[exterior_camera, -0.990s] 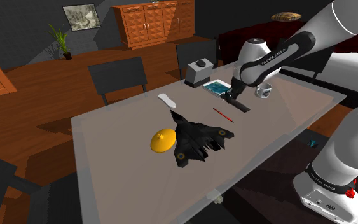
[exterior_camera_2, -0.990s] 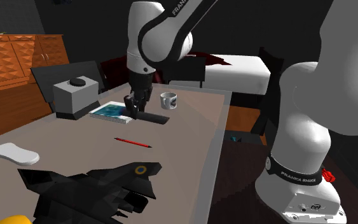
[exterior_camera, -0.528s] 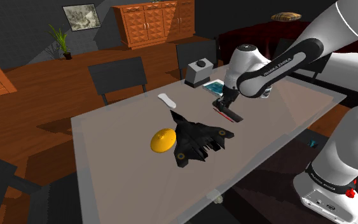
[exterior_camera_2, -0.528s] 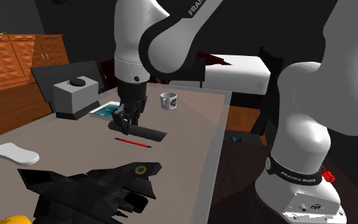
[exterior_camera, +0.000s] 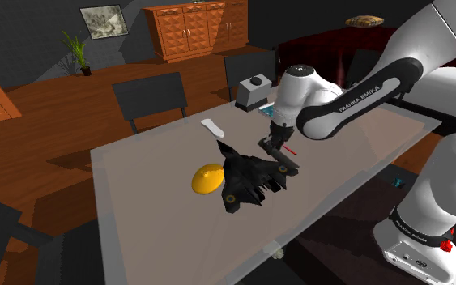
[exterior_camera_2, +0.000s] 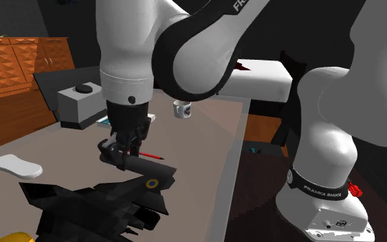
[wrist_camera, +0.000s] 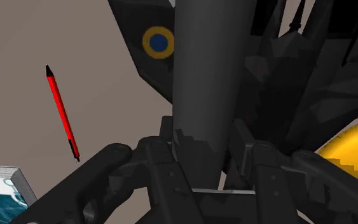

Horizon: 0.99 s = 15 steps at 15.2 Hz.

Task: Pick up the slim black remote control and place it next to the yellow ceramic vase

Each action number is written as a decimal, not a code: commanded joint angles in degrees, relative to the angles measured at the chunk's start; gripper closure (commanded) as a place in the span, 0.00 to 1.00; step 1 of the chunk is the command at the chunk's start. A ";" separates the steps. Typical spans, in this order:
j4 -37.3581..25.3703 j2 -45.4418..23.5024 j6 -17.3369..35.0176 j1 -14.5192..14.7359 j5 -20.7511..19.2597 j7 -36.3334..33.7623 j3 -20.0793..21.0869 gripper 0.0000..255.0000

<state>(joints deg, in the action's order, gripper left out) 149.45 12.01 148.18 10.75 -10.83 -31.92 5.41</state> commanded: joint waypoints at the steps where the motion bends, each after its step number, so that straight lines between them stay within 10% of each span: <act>1: -1.16 -0.85 -0.76 1.25 -0.35 -4.15 2.55 1.00; 15: -14.53 -11.42 -7.79 9.05 -6.06 -29.00 15.99 1.00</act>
<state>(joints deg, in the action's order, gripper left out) 137.31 2.32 141.53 19.13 -16.03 -58.73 20.48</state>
